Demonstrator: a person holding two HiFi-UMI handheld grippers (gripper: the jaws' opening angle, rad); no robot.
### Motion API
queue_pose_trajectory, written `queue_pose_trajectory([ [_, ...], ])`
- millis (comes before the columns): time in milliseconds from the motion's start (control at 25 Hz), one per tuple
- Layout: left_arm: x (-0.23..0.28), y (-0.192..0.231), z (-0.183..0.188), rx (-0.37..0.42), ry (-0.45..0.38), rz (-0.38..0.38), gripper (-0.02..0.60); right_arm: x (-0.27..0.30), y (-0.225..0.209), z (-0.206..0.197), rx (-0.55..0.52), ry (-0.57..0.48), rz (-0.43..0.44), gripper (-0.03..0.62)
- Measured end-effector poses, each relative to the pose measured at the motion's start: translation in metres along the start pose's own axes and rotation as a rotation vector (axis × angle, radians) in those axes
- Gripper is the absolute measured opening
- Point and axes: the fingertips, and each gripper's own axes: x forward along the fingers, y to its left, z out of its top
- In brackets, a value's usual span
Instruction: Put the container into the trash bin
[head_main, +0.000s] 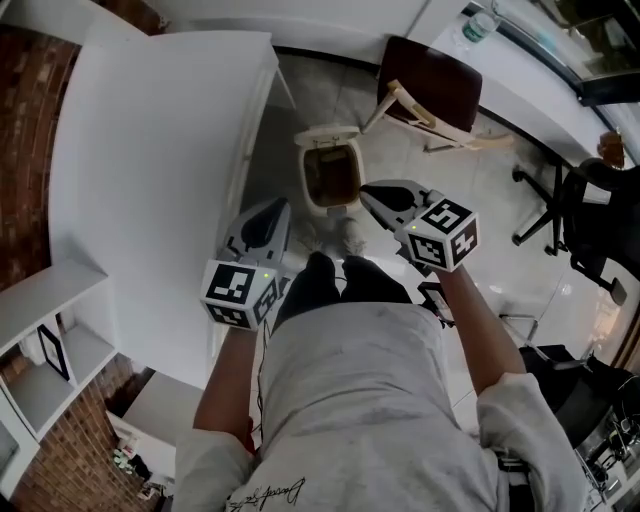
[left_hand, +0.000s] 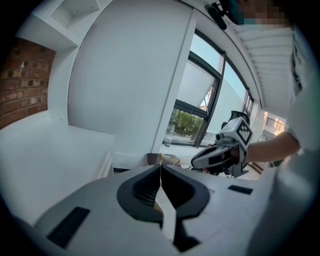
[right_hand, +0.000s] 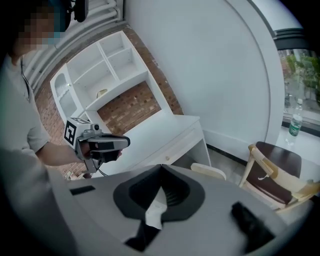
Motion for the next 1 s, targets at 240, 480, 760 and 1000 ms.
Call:
queue_pose_trajectory([
  [240,-0.022,-0.010,0.013,0.025,-0.018,0.010,0.017,-0.022,0.021,0.015,0.005,-0.053,0.006,0.028],
  [480,-0.030,-0.019,0.015,0.027,-0.040,0.005,0.017,-0.031,0.034,0.026,-0.027,-0.067,0.002,0.028],
  [760,-0.038,-0.023,0.025,0.029,-0.069,0.013,0.017,-0.042,0.041,0.040,-0.050,-0.078,0.007,0.028],
  [1000,-0.042,-0.028,0.031,0.038,-0.079,0.024,0.017,-0.051,0.045,0.045,-0.059,-0.089,0.017,0.028],
])
